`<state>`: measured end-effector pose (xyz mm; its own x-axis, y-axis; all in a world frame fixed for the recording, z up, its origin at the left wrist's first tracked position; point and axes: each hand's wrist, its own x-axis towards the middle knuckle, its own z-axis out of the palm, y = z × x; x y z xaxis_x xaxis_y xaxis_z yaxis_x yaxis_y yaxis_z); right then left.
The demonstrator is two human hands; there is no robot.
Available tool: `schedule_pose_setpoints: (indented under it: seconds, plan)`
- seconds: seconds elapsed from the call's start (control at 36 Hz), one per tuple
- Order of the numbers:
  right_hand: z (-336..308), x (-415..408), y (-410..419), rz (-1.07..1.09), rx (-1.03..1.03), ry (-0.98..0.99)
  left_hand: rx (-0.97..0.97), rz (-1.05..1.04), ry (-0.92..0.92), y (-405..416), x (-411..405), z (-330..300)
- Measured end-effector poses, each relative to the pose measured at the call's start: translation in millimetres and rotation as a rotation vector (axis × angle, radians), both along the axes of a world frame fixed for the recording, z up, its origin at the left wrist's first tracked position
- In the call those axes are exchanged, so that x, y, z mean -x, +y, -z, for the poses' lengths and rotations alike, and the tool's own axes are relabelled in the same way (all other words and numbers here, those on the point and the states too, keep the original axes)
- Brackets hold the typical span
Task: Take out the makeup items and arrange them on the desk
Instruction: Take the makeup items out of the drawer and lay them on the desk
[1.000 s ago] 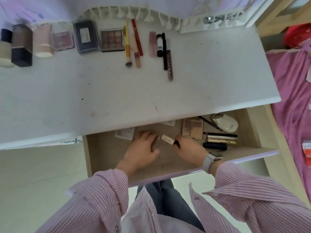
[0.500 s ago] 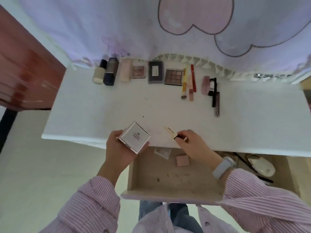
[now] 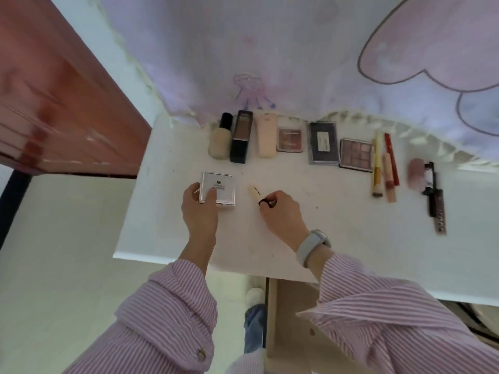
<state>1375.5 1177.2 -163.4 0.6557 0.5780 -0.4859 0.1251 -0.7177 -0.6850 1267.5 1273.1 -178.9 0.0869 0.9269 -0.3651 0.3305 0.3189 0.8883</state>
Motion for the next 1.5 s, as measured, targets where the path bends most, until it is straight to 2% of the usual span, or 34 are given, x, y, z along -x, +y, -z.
schedule_pose_setpoints:
  seconds: [0.14,0.22,0.31,0.42,0.56,0.67,0.72,0.81,0.86,0.94,1.03,1.14,1.25,1.31,1.39,1.5]
  plan:
    - [7.2,8.4,36.8,0.110,-0.039,-0.007,-0.253,0.190,0.314,18.6,-4.0,7.6]
    - [11.7,10.9,50.3,0.104,-0.052,-0.038,-0.307,0.263,0.490,20.6,-5.1,11.4]
    - [16.9,12.2,55.2,0.076,-0.064,-0.051,-0.316,0.280,0.553,17.9,-4.3,13.6]
    - [17.0,10.7,43.0,0.009,-0.096,-0.086,-0.332,0.313,0.539,13.1,-2.5,15.4]
    - [10.0,8.9,-12.3,-0.003,-0.191,-0.105,-0.534,0.362,0.386,-24.7,9.1,9.2]
    - [7.1,14.7,-84.3,-0.014,-0.245,-0.147,-0.669,0.569,0.206,-77.4,16.0,3.3]
    - [9.5,19.3,-124.8,-0.067,-0.207,-0.180,-0.646,0.734,0.133,-106.1,20.3,4.1]
    - [17.6,27.0,-184.4,-0.177,-0.079,-0.159,-0.609,0.951,0.123,-152.8,27.5,13.0]
    - [30.5,30.6,-219.8,-0.283,0.059,-0.116,-0.505,1.054,0.138,-183.0,31.1,20.4]
    - [55.2,29.9,-263.1,-0.352,0.266,-0.076,-0.411,1.227,0.229,-221.6,33.6,40.7]
    - [73.4,23.6,-288.9,-0.331,0.332,-0.086,-0.391,1.332,0.443,-244.5,29.1,64.6]
    - [101.5,2.8,-303.9,-0.350,0.388,-0.200,-0.408,1.382,0.745,-259.0,9.8,94.1]
    - [124.4,-18.2,-299.5,-0.538,0.417,-0.330,-0.457,1.427,0.927,-258.5,-19.2,118.5]
    - [132.9,-22.8,-293.4,-0.620,0.360,-0.374,-0.414,1.429,0.945,-254.5,-29.0,126.6]
    - [141.3,-21.3,-294.5,-0.634,0.295,-0.462,-0.372,1.412,0.892,-260.2,-29.6,132.8]
    - [140.1,-12.4,-306.7,-0.477,0.375,-0.349,-0.409,1.400,0.894,-283.0,-13.2,128.2]
